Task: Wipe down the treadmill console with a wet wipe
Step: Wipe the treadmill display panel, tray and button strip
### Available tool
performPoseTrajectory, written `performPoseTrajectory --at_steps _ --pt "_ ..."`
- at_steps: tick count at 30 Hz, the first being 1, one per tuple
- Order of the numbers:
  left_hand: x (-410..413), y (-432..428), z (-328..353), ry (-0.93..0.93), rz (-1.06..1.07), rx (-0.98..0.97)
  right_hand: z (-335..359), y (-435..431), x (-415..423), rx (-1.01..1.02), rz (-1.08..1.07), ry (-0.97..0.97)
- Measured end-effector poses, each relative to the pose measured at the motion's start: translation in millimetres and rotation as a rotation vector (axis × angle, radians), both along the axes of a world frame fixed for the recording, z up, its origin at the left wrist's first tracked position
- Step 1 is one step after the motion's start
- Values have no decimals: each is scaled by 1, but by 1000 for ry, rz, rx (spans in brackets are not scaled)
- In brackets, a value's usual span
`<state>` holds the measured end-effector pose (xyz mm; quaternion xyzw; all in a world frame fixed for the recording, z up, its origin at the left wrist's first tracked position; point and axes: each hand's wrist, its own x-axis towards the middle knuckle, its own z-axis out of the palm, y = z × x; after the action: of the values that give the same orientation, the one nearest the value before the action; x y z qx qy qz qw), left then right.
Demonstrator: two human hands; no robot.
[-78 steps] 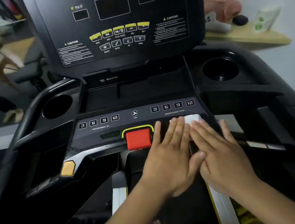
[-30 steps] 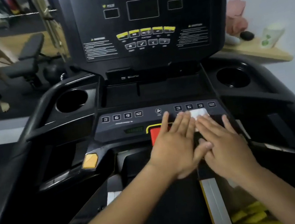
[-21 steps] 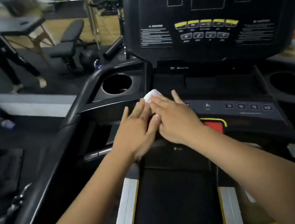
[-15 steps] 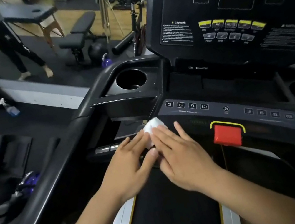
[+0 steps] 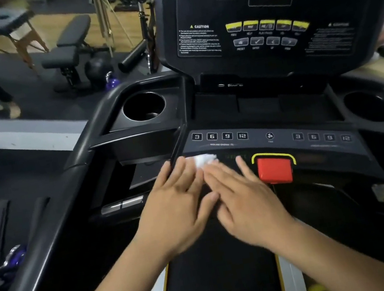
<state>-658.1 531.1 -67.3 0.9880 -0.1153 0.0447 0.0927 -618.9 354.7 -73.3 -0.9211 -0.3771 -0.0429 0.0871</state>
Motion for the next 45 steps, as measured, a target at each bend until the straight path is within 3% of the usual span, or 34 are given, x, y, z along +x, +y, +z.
performPoseTrajectory --at_steps 7,16,21,25,30,36,41,45 --pt "45 -95 10 12 -179 17 11 -85 22 -53 -249 -3" --pt "72 -233 12 13 -474 128 0 -204 -4 210 -614 -21" --pt "54 -255 0 -25 -575 155 -10 -221 -35 276 -730 38" --pt "73 -225 10 -64 -469 184 -5 -202 -4 210 -577 -27" --pt "98 -134 27 -21 -201 180 24 -113 57 47 -397 27" --pt "46 -3 10 -23 37 -45 26 17 46 -11 -76 55" --pt "-6 28 2 66 91 -488 19 57 18 1 84 45" --pt "-11 21 -4 33 86 -359 14 33 9 -5 96 55"
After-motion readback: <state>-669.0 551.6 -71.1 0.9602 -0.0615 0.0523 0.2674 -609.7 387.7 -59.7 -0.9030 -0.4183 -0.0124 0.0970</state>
